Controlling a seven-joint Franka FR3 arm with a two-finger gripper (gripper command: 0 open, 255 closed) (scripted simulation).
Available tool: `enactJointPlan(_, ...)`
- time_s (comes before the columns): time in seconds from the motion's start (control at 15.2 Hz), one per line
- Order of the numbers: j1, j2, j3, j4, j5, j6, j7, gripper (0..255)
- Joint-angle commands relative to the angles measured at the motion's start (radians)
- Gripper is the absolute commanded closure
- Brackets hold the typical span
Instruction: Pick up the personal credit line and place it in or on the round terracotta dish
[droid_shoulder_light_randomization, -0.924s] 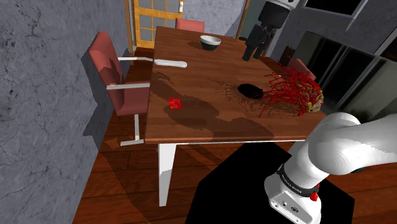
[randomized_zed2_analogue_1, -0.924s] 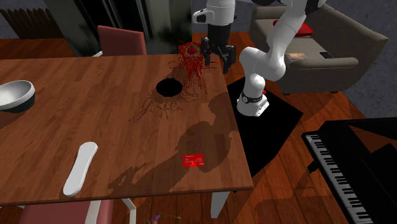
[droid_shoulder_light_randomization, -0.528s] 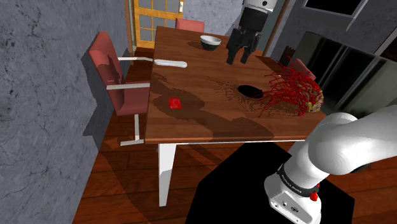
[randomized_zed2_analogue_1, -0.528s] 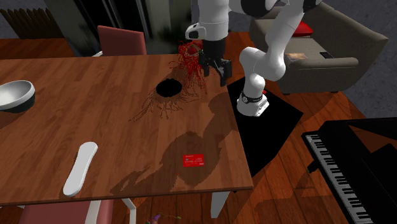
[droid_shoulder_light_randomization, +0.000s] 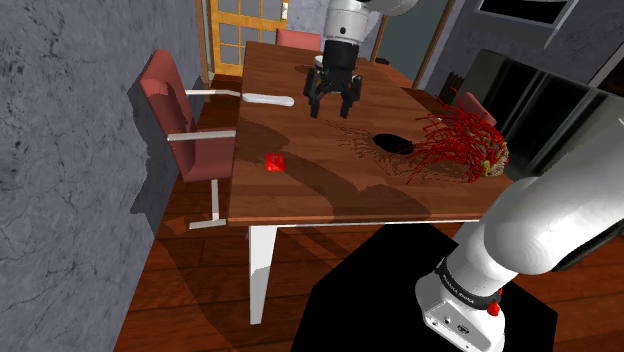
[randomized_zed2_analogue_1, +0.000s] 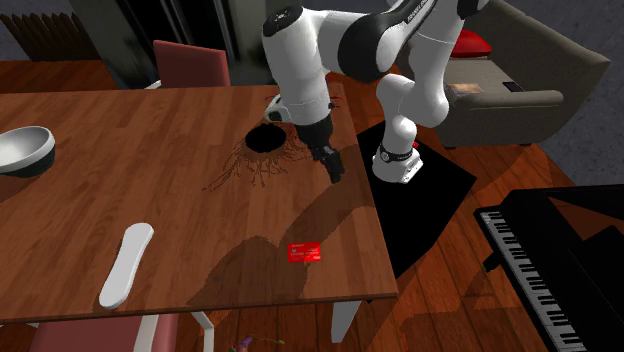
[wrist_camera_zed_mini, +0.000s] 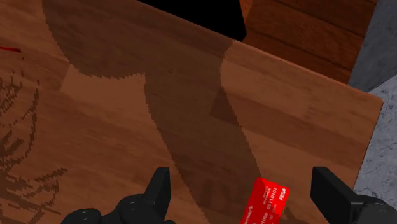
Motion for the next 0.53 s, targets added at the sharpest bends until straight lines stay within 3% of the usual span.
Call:
enactJointPlan(0.0, 0.001, 0.099, 0.010, 0.058, 0.015, -0.003, 0.059, 0)
enactJointPlan(0.46, 0.012, 0.422, 0.021, 0.272, 0.069, -0.032, 0.238, 0)
